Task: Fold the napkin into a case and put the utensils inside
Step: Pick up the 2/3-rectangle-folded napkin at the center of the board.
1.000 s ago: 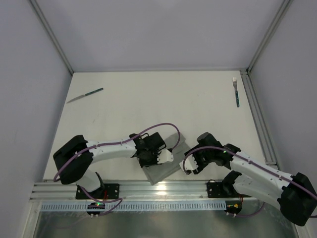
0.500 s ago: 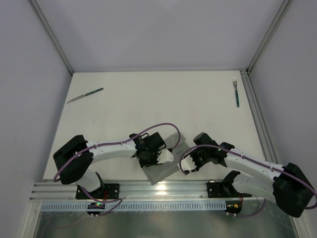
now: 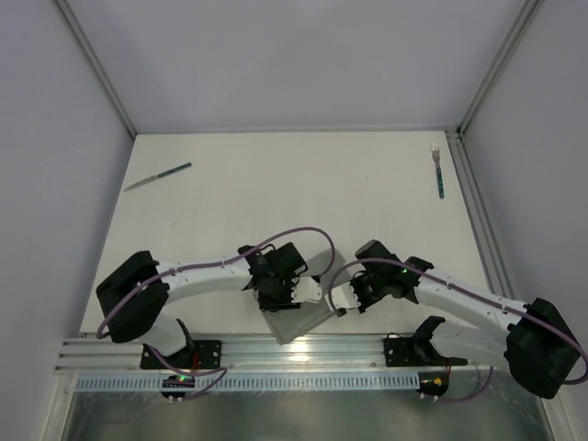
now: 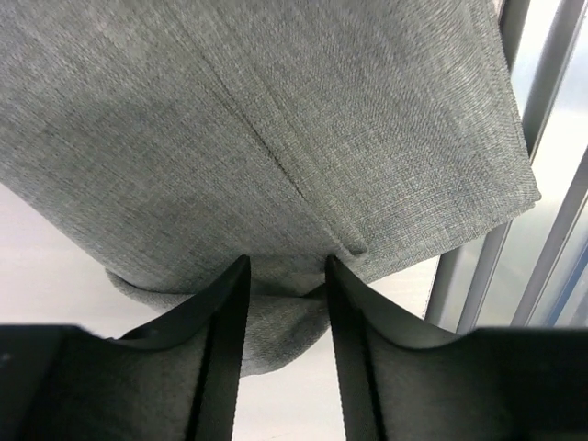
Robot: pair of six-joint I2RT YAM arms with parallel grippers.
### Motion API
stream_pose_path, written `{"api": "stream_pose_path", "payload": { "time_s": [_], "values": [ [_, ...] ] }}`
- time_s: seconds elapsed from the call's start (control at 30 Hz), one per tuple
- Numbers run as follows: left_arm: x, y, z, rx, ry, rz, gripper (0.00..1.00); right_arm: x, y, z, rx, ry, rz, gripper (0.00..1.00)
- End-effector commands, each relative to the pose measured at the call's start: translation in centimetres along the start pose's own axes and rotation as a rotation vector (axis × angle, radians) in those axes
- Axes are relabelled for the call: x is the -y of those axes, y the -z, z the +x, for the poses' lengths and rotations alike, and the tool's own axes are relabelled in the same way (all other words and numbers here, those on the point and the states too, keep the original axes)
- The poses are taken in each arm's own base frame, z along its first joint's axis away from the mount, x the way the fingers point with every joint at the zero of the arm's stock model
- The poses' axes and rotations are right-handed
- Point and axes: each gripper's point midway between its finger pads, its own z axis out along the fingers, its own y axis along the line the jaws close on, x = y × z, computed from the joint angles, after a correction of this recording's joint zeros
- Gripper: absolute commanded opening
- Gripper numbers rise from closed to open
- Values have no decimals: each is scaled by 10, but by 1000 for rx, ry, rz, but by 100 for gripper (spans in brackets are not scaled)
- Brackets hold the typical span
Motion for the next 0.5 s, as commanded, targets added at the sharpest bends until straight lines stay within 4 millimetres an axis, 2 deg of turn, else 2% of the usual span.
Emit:
{"api": "stream_pose_path", "payload": {
  "time_s": [0.0, 0.1, 0.23, 0.4, 0.47],
  "values": [
    [4, 18, -12, 78, -123, 21, 43, -3, 13, -27, 91, -114, -52, 3],
    [5, 16, -6, 82, -218, 23, 48, -7, 12, -35, 132, -165, -72, 3],
    [3, 17, -10, 101, -274, 23, 52, -6, 11, -46, 171, -234, -111, 3],
    [2, 17, -9, 110, -360, 14, 58, -3, 8, -44, 168, -277, -113, 3],
    [8, 19, -7, 125, -383, 35, 63, -3, 8, -43, 170, -282, -107, 3]
  ]
}}
